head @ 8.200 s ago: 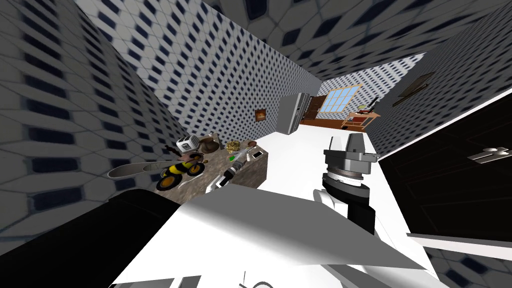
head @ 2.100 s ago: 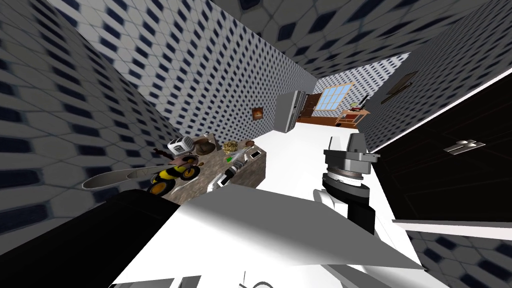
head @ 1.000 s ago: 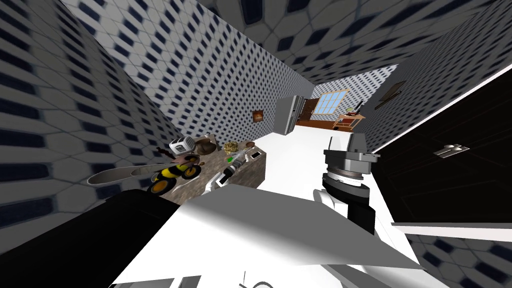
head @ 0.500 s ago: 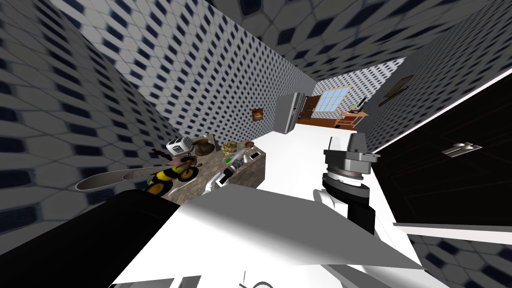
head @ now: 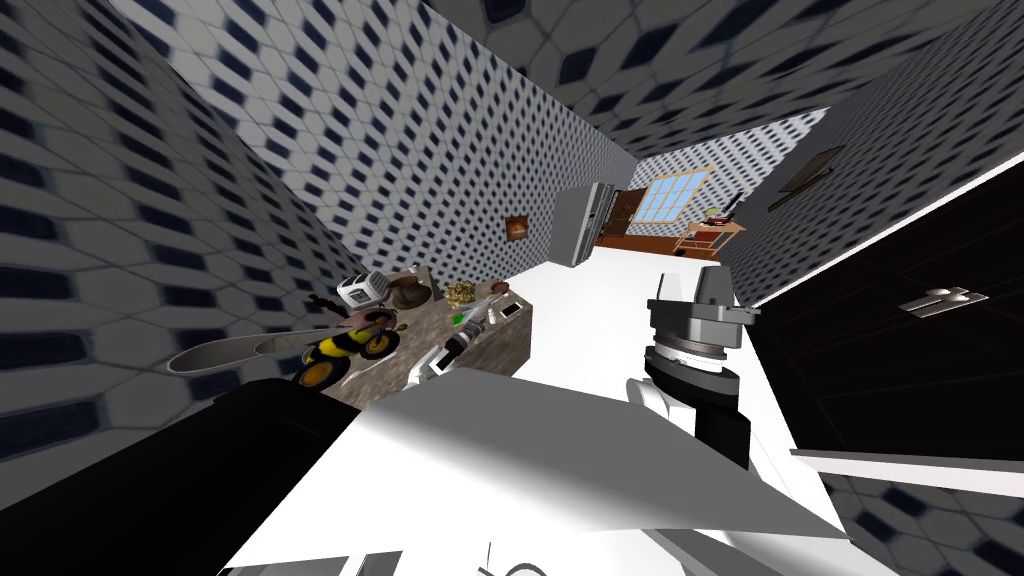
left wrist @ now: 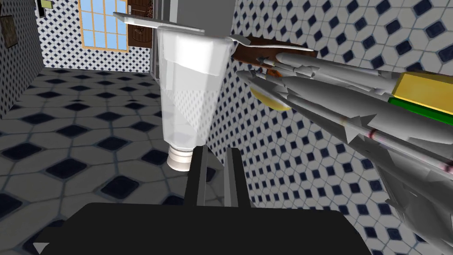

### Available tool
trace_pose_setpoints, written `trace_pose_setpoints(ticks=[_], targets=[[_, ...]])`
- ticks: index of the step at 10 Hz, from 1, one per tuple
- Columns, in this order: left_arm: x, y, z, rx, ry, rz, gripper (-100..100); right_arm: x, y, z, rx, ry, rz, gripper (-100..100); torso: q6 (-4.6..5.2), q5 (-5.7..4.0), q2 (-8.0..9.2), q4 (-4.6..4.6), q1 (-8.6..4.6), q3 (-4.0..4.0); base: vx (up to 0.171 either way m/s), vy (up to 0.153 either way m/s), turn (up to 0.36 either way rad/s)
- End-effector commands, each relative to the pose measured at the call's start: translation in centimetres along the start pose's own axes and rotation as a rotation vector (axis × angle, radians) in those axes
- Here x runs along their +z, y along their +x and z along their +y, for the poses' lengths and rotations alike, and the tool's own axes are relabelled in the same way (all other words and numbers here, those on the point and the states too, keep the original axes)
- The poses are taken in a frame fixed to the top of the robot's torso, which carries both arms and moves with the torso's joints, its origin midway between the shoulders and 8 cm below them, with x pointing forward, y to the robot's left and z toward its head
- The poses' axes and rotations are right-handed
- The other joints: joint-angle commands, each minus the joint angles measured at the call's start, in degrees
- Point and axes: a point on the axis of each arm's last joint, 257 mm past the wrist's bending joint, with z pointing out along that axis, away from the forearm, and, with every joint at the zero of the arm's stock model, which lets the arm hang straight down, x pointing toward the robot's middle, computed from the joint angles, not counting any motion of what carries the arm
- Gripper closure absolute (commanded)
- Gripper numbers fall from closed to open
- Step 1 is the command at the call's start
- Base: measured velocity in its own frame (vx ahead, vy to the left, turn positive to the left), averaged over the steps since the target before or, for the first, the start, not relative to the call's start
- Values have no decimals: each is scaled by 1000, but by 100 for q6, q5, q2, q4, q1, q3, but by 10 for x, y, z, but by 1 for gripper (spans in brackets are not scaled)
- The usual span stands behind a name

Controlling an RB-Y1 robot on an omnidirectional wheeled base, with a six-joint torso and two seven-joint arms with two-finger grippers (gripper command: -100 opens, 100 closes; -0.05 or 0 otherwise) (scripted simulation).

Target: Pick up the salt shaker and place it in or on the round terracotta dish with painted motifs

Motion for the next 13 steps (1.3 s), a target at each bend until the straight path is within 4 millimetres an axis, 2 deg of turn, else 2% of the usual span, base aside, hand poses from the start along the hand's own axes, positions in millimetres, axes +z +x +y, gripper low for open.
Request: trace_pose_setpoints(ticks=[1,4,5,7,9,10,11,12,13], targets=[[-8,3,3,3,0,8,-100,0,0,0,0,0,0,0,0,0,0,0,0,0,-171,-81,170],[-31,12,17,24,-10,36,-100,0,0,0,0,0,0,0,2,-4,39,11,-18,24,-176,-69,157],[-13,12,6,36,-6,26,-100,0,0,0,0,0,0,0,3,-5,42,11,-19,26,31,-10,-111],[-4,14,-1,22,-3,19,-100,0,0,0,0,0,0,0,11,2,-83,-13,15,-44,209,64,-160],[9,16,-16,-2,10,9,-100,0,0,0,0,0,0,0,11,7,-108,-21,33,-60,200,77,-202],[5,16,-10,6,4,13,-100,0,0,0,0,0,0,0,11,7,-116,-22,31,-64,77,22,-43],[6,15,-11,5,6,12,0,0,0,0,0,0,0,0,5,3,-77,-17,12,-45,1,-6,10],[16,15,-3,7,0,11,-100,0,0,0,0,0,0,0,6,0,-48,-9,1,-27,-29,-6,-30],[24,13,1,8,0,5,-100,0,0,0,0,0,0,0,8,-1,-31,-5,-1,-17,-84,-6,-60]])
